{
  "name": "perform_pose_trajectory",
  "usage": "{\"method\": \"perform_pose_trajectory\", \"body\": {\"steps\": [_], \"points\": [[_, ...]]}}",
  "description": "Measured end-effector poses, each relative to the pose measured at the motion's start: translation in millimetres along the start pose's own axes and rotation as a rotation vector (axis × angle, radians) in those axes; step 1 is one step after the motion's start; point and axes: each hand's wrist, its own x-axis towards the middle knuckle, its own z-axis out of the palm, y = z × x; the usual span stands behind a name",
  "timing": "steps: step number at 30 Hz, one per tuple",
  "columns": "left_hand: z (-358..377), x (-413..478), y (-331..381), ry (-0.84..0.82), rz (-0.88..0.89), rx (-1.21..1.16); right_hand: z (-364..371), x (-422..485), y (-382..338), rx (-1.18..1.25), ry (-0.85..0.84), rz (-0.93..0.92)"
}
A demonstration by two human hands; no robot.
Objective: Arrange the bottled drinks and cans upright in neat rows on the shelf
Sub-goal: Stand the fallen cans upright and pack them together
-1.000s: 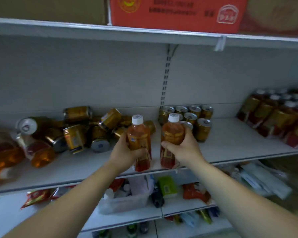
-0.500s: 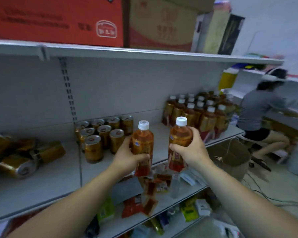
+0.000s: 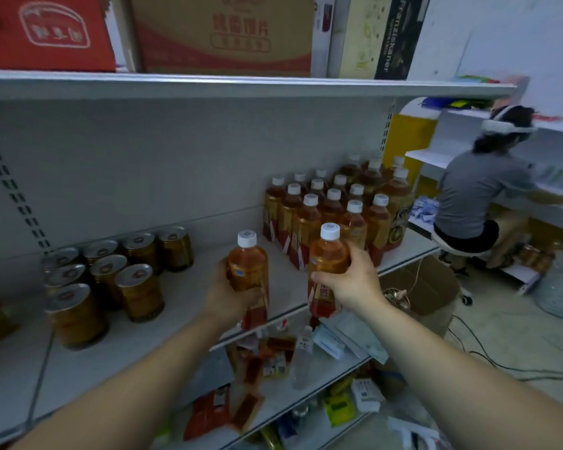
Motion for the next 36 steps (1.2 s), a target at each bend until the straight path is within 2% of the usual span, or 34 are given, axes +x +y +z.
{"method": "perform_pose_trajectory", "body": {"steps": [4,6,10,13,17,20,24,28,30,34,36], "points": [[14,38,-8,-0.030,-0.001,0.010,8,27,15,0.009,-0.053,0.000],[22,57,-12,-0.044,0.008,-0.014,11,42,21,-0.047,-0.065,-0.062],[37,87,-16,-0.060,0.017,-0.060,12,63,35,-0.418,-0.048,-0.287],[47,101,-20,-0.042,0.027,-0.076,9,72,46,-0.659,0.048,-0.388],[60,108,-20,-0.025,0.026,-0.080,5,87,62,-0.734,0.142,-0.518],[69,110,-19,0.037,-0.002,-0.070,-2,98,68,-0.661,0.155,-0.605],[77,107,-17,0.091,-0.041,-0.070,-21,123,43,-0.645,0.046,-0.656],[84,104,-16,0.178,-0.025,-0.033,-41,162,9,-0.844,-0.358,-0.589],[88,104,-17,0.215,0.001,-0.048,-42,169,4,-0.850,-0.478,-0.567],[94,117,-19,0.255,-0.062,-0.074,-40,168,9,-0.805,-0.537,-0.555],[91,133,-20,0.291,-0.079,0.006,-41,168,11,-0.790,-0.523,-0.566]]}}
